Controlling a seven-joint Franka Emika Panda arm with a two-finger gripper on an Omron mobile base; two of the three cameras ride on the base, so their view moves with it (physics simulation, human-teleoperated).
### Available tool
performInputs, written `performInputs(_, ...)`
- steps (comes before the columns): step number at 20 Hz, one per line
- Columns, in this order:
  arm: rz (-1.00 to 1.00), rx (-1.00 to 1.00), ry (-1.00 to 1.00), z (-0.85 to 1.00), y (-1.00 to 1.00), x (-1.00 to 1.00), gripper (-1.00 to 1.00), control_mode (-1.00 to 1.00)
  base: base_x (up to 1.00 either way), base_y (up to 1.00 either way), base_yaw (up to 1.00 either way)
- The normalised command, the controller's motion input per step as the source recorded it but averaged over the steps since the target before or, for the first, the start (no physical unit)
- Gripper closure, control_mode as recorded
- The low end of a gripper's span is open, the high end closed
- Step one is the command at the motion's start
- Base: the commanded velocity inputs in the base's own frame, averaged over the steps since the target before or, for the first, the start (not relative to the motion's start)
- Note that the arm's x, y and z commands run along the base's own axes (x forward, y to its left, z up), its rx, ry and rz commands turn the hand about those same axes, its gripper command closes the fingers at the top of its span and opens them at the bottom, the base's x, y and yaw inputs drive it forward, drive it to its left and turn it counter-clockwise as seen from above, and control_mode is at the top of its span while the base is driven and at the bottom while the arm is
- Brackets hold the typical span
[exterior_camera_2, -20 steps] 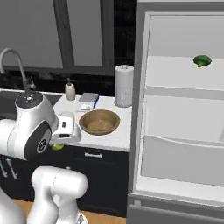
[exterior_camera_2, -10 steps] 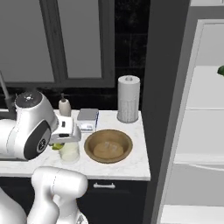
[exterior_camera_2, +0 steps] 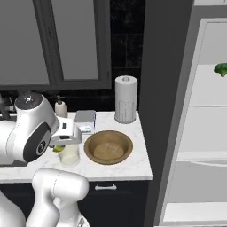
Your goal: Grab a lemon wedge from the fridge and one ice cube from the ice bowl, and put them in the glass of lemonade.
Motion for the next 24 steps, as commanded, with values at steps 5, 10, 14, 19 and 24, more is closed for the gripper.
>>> performInputs(5,0.0,0.0,0.0,0.0,0.0,0.0,1.0,1.0,0.15,0.0,-0.04)
performInputs(10,0.0,0.0,0.0,0.0,0.0,0.0,1.0,1.0,0.05,0.0,0.0)
performInputs(14,0.0,0.0,0.0,0.0,0.0,0.0,1.0,1.0,0.0,0.0,0.0)
performInputs(19,0.0,0.0,0.0,0.0,0.0,0.0,1.0,-1.0,0.0,0.0,0.0)
performInputs(24,0.0,0.0,0.0,0.0,0.0,0.03,1.0,-1.0,0.0,0.0,0.0)
